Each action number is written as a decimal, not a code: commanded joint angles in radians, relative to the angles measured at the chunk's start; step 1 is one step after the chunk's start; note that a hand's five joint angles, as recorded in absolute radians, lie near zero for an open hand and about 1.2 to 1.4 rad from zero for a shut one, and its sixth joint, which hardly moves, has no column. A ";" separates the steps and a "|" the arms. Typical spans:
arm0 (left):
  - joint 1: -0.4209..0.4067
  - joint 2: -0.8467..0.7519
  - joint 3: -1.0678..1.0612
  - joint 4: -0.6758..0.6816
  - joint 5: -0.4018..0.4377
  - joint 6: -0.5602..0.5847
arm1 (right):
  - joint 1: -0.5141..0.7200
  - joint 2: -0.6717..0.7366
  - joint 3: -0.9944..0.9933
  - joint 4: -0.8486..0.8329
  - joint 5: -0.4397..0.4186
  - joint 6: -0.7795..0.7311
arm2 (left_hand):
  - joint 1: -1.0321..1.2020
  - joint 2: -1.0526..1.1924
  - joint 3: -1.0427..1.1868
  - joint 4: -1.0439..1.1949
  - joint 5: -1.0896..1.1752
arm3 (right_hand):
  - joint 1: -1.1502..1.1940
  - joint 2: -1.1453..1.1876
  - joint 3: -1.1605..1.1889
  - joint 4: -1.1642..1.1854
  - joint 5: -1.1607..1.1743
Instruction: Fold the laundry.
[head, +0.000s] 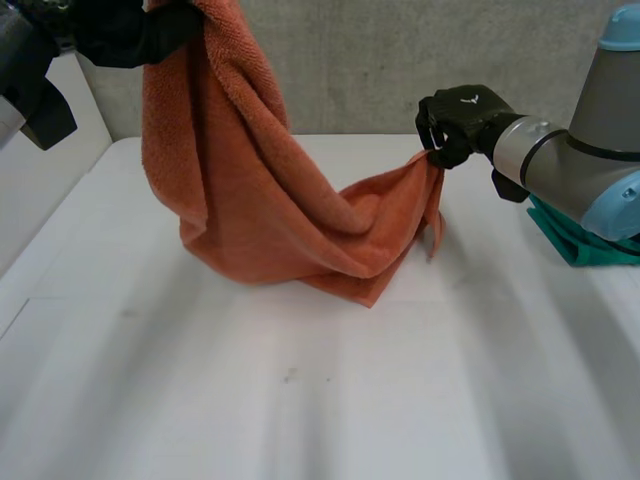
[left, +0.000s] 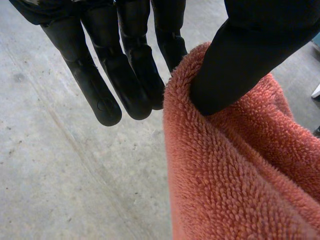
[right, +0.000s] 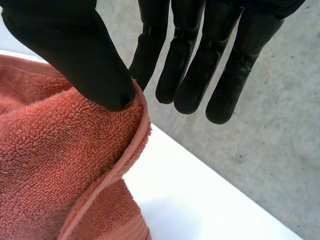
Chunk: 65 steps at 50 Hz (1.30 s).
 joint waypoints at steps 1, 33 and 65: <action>0.003 -0.088 -0.017 0.001 -0.002 0.008 | -0.015 -0.046 0.100 0.114 -0.019 -0.010 | 0.275 0.200 0.203 0.194 0.243 | 0.408 0.223 0.211 0.205 0.225; -0.061 -0.806 1.060 -0.069 -0.320 0.002 | -0.013 -0.272 0.077 -0.600 0.309 -0.063 | 0.275 0.200 0.203 0.194 0.243 | 0.408 0.223 0.211 0.205 0.225; -0.124 -0.205 0.061 0.044 -0.097 0.010 | -0.024 -0.003 0.096 -0.004 -0.002 -0.068 | 0.275 0.200 0.203 0.194 0.243 | -0.814 -0.998 -1.011 -1.017 -0.996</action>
